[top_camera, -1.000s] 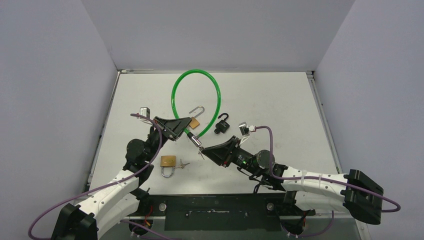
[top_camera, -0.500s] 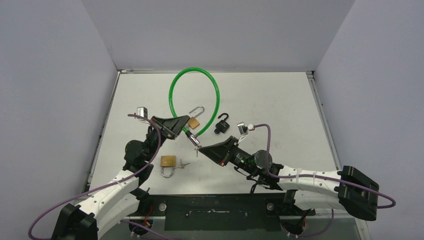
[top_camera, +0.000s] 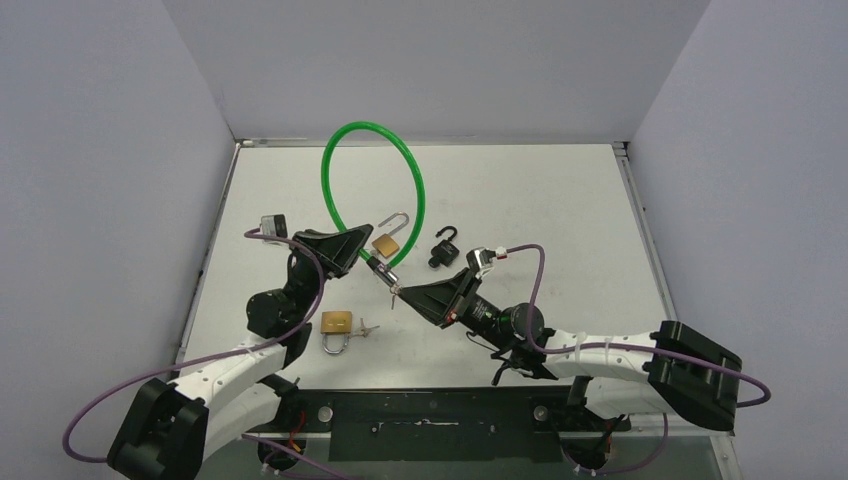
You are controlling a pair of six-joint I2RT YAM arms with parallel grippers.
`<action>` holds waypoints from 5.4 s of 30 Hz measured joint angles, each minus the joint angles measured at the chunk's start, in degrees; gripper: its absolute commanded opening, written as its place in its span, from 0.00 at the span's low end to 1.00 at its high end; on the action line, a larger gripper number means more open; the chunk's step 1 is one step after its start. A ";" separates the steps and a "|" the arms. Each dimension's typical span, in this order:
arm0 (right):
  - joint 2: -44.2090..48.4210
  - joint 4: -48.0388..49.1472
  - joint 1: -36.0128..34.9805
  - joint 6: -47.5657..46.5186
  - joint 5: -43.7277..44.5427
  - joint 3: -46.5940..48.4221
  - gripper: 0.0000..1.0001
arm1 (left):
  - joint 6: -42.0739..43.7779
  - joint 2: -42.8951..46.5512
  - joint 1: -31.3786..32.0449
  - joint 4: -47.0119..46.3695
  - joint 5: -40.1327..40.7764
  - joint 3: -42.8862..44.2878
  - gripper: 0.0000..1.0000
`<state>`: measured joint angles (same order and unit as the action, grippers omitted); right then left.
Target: Unlock with the key
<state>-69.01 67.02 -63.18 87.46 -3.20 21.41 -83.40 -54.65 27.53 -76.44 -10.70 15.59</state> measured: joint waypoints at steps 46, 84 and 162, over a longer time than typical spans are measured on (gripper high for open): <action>12.31 -49.51 -2.60 -57.33 1.53 18.73 0.69 | 1.75 5.90 0.20 8.94 1.31 0.44 0.00; -2.73 -71.43 -11.58 -73.64 21.73 34.10 0.00 | 11.06 15.10 0.17 44.98 8.28 2.58 0.00; 1.44 -68.57 11.43 -48.19 20.17 31.17 0.09 | 28.46 7.15 0.50 50.14 -19.65 6.69 0.00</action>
<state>-67.57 -1.54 -51.75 39.27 16.97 52.58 -54.94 -47.51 28.03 -26.30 -30.35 22.28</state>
